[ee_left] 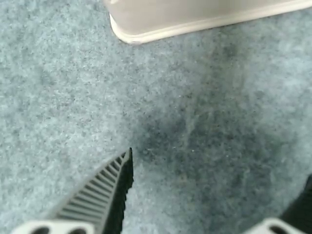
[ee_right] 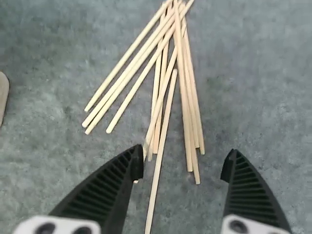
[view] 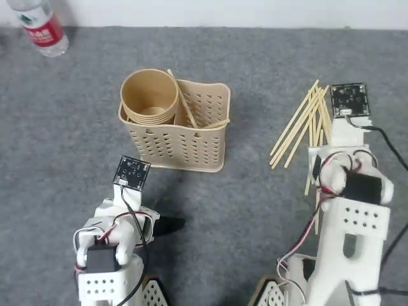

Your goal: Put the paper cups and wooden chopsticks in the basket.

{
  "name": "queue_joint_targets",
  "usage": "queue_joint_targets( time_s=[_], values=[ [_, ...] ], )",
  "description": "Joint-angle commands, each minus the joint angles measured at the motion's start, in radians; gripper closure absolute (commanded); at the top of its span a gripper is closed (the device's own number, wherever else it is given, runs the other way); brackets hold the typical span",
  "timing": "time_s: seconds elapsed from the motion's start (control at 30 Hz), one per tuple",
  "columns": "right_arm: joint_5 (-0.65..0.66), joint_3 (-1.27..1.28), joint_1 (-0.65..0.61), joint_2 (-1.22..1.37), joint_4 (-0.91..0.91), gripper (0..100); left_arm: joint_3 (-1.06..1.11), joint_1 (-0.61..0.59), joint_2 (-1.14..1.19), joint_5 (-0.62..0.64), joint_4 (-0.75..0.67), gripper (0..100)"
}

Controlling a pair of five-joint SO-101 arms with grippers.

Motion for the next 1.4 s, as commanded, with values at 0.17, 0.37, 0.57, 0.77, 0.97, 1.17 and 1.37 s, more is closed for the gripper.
queue_joint_targets(
  time_s=[0.17, 0.37, 0.57, 0.77, 0.97, 1.17, 1.37],
  values=[
    [0.000, -0.063, 0.012, 0.007, 0.048, 73.5, -0.025, -0.094, -0.023, 0.003, -0.015, 53],
    [-0.003, -0.063, 0.039, 0.007, 0.053, 73.5, -0.262, -0.382, -0.023, -0.005, -0.100, 76],
    [-0.006, -0.069, 0.071, 0.018, 0.038, 73.5, -0.390, -0.480, -0.023, 0.009, -0.114, 88],
    [-0.002, -0.140, 0.071, 0.019, 0.131, 73.5, -0.417, -0.520, -0.026, 0.207, -0.258, 81],
    [-0.005, -0.259, 0.071, 0.142, 0.165, 73.5, -0.400, -0.609, -0.023, 0.307, -0.304, 81],
    [-0.008, -0.445, 0.101, 0.519, 0.211, 73.5, -0.217, -0.532, -0.021, 0.365, -0.227, 81],
    [-0.006, -0.703, 0.162, 0.817, 0.269, 73.5, -0.131, -0.427, -0.021, 0.318, -0.261, 81]
  ],
)
